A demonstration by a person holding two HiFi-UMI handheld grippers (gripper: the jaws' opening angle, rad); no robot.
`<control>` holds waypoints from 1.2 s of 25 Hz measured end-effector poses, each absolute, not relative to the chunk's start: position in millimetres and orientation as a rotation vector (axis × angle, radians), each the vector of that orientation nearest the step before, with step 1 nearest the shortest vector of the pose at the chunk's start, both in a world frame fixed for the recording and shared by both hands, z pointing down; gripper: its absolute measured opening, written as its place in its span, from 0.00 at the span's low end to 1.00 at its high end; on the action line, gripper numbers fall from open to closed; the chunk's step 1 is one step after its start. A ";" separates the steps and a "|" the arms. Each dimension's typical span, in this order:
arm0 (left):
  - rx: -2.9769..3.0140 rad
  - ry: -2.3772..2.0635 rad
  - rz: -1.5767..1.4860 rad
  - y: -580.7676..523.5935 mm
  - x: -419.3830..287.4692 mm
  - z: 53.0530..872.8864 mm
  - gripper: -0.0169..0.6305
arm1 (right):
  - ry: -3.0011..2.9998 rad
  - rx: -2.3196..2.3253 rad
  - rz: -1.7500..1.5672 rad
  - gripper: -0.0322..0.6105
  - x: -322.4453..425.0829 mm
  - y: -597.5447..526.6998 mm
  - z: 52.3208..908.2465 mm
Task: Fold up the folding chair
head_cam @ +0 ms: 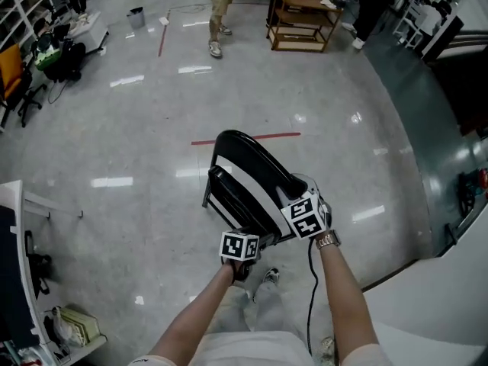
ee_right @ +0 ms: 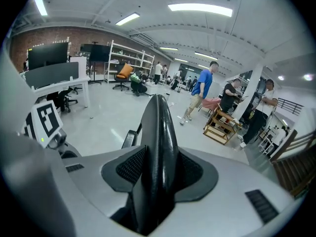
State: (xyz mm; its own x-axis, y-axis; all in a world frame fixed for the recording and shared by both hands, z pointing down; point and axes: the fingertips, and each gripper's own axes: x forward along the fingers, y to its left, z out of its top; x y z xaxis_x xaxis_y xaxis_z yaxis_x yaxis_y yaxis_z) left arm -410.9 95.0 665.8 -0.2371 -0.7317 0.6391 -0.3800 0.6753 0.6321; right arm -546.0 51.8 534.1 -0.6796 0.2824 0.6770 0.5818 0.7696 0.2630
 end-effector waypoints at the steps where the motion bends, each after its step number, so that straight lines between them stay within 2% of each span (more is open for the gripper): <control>1: 0.885 -1.867 -0.417 102.5 -412.7 654.4 0.55 | -2.331 -0.645 -0.621 0.30 -544.0 54.3 533.0; 10: 0.919 -1.943 -0.371 142.8 -439.0 592.5 0.55 | -2.339 -0.645 -0.635 0.30 -530.0 76.0 530.4; 23: 1.091 -1.919 -0.427 92.8 -471.1 517.3 0.55 | -2.321 -0.653 -0.603 0.30 -549.2 38.6 525.1; 30: 1.030 -2.035 -0.488 86.1 -531.7 490.2 0.43 | -2.313 -0.677 -0.550 0.30 -569.4 22.2 533.1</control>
State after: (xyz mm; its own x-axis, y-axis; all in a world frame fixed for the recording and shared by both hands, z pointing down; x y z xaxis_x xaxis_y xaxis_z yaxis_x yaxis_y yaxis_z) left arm -531.7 86.1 490.2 -0.3607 -0.8025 0.4753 -0.4993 0.5966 0.6283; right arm -569.4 22.2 533.1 -0.6503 0.3187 0.6896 0.5950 0.7780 0.2015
